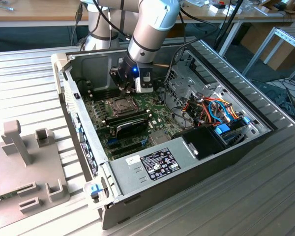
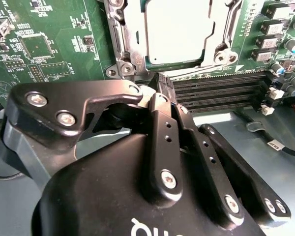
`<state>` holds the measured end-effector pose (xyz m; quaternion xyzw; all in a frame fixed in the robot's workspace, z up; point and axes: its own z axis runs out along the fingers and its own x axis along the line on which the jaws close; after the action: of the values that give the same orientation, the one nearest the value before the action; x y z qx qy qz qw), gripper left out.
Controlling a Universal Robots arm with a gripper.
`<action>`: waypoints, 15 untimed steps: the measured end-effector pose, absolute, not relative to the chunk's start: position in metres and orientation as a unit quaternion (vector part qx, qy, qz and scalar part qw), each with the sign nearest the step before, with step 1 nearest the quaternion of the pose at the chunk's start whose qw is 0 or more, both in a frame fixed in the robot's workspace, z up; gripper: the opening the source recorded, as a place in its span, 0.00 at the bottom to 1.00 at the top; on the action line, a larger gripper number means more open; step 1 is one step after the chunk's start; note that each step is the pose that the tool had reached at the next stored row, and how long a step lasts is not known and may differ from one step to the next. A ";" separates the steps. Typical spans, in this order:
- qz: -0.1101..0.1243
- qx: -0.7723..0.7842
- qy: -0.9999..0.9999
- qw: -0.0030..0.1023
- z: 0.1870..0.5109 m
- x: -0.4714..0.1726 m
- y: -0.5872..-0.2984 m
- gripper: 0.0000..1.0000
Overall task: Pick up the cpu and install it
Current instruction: 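Install the first cpu locking lever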
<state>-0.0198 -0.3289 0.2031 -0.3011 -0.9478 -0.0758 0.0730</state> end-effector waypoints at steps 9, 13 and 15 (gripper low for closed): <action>-0.073 -0.301 -0.948 0.072 0.203 -0.020 -0.330 0.11; -0.073 -0.301 -0.948 0.072 0.203 -0.020 -0.330 0.11; -0.073 -0.301 -0.948 0.072 0.203 -0.020 -0.330 0.11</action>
<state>-0.0197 -0.3301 0.2031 -0.3013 -0.9480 -0.0729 0.0720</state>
